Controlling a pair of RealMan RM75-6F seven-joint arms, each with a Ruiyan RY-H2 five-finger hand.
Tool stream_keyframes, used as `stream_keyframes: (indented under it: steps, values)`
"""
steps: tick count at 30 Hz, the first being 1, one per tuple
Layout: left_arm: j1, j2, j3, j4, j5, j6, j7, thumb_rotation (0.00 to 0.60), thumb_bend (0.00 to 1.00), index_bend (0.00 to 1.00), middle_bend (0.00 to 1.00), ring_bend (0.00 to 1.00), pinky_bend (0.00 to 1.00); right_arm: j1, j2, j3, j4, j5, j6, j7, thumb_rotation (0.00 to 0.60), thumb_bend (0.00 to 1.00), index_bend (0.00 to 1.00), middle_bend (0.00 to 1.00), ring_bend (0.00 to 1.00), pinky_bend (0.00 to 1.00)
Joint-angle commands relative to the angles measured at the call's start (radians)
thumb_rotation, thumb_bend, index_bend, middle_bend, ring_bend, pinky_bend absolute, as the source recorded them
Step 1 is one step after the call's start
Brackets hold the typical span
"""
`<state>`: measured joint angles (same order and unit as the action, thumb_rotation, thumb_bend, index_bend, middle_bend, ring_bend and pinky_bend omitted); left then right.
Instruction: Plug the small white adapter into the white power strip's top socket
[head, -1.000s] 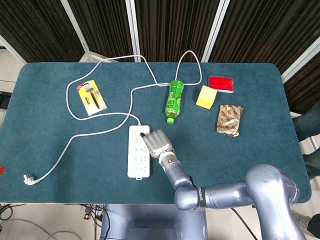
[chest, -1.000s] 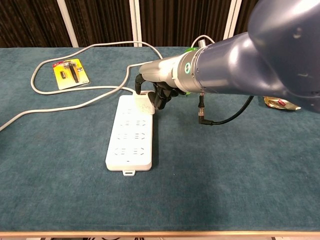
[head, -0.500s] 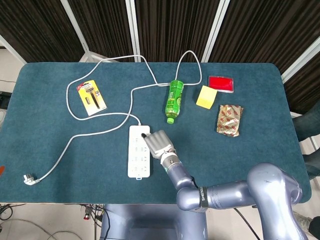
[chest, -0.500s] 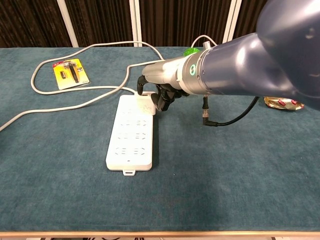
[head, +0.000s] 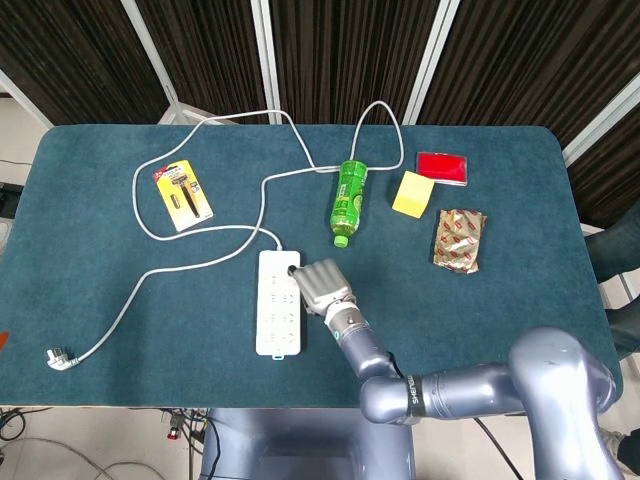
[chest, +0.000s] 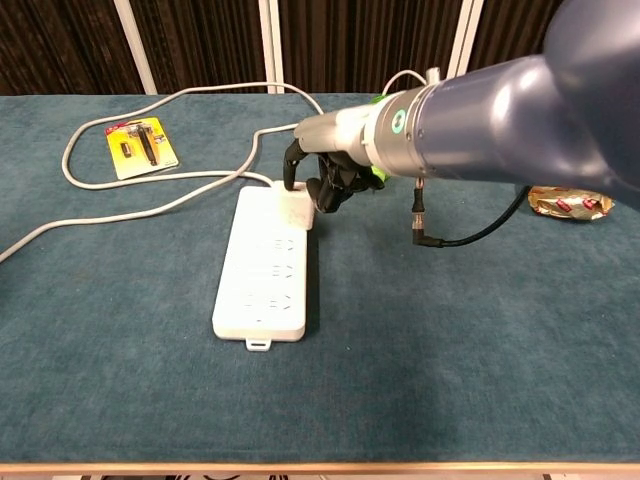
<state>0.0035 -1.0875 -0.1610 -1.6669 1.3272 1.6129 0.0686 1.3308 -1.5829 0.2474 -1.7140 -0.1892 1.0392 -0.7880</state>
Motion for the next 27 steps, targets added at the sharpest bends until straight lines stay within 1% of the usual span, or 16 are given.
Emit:
stream_keyframes:
  steps: [1,2,4,5,7,8,9,12,15,18,20,21,24,25,26,27]
  values:
    - [0.000,-0.001,0.000,0.000,0.000,0.001,0.001,0.600,0.10,0.20,0.00,0.00,0.00,-0.046,0.037,0.056,-0.033,-0.072,0.030,0.089,0.600,0.83,0.42,0.78,0.79,0.79]
    - [0.000,-0.001,0.000,0.000,0.000,0.001,0.001,0.600,0.10,0.20,0.00,0.00,0.00,-0.053,0.047,0.064,-0.041,-0.082,0.032,0.102,0.600,0.81,0.39,0.73,0.76,0.78]
    - [0.000,-0.001,-0.001,0.000,-0.002,0.001,0.001,0.600,0.10,0.20,0.00,0.00,0.00,-0.073,0.079,0.085,-0.066,-0.103,0.032,0.135,0.600,0.69,0.27,0.56,0.64,0.73]
    - [0.000,-0.001,-0.001,0.000,-0.002,0.001,0.002,0.600,0.10,0.20,0.00,0.00,0.00,-0.083,0.097,0.094,-0.079,-0.110,0.029,0.150,0.600,0.66,0.23,0.50,0.59,0.70]
    - [0.000,-0.001,-0.001,-0.001,-0.002,0.001,0.001,0.600,0.10,0.20,0.00,0.00,0.00,-0.099,0.127,0.104,-0.100,-0.117,0.024,0.171,0.600,0.55,0.14,0.34,0.44,0.59]
    - [0.001,0.000,-0.001,-0.001,-0.001,0.002,0.001,0.600,0.10,0.20,0.00,0.00,0.00,-0.109,0.147,0.109,-0.112,-0.120,0.020,0.183,0.600,0.52,0.12,0.29,0.40,0.55]
    - [0.002,0.000,-0.001,-0.001,0.000,0.003,0.000,0.600,0.10,0.20,0.00,0.00,0.00,-0.119,0.166,0.112,-0.123,-0.124,0.015,0.194,0.600,0.47,0.08,0.22,0.32,0.49]
    - [0.003,0.001,-0.002,-0.001,0.000,0.006,-0.005,0.600,0.10,0.20,0.00,0.00,0.00,-0.154,0.218,0.111,-0.155,-0.153,0.015,0.224,0.600,0.37,0.02,0.11,0.22,0.40]
    - [0.004,0.001,-0.002,0.000,0.000,0.006,-0.006,0.600,0.10,0.20,0.00,0.00,0.00,-0.211,0.276,0.085,-0.195,-0.240,0.051,0.251,0.600,0.32,0.00,0.06,0.16,0.34]
    - [0.002,0.000,0.000,0.000,0.002,0.003,-0.003,0.600,0.10,0.20,0.00,0.00,0.00,-0.303,0.333,0.033,-0.245,-0.381,0.118,0.299,0.600,0.32,0.00,0.04,0.13,0.31]
    - [0.001,-0.002,0.001,0.000,0.004,0.001,0.001,0.600,0.10,0.20,0.00,0.00,0.00,-0.391,0.373,-0.028,-0.272,-0.516,0.188,0.342,0.600,0.32,0.00,0.04,0.12,0.30]
    - [0.001,-0.002,0.002,-0.001,0.004,0.001,0.002,0.600,0.10,0.20,0.00,0.00,0.00,-0.407,0.379,-0.040,-0.276,-0.540,0.201,0.350,0.600,0.32,0.00,0.04,0.11,0.30]
    - [0.001,-0.004,0.004,-0.001,0.014,0.008,0.006,0.600,0.10,0.20,0.00,0.00,0.00,-0.573,0.416,-0.172,-0.277,-0.758,0.342,0.434,0.600,0.32,0.00,0.04,0.09,0.30]
    - [0.001,-0.006,0.005,-0.001,0.018,0.011,0.006,0.600,0.10,0.20,0.00,0.00,0.00,-0.627,0.419,-0.220,-0.256,-0.832,0.388,0.458,0.600,0.32,0.00,0.03,0.09,0.29]
    - [0.002,-0.006,0.005,0.000,0.021,0.013,0.006,0.600,0.10,0.20,0.00,0.00,0.00,-0.662,0.418,-0.251,-0.238,-0.881,0.422,0.472,0.600,0.32,0.00,0.03,0.09,0.29]
    - [0.002,-0.008,0.006,0.001,0.026,0.015,0.007,0.600,0.10,0.20,0.00,0.00,0.00,-0.726,0.412,-0.302,-0.199,-0.953,0.490,0.492,0.600,0.32,0.00,0.03,0.08,0.28]
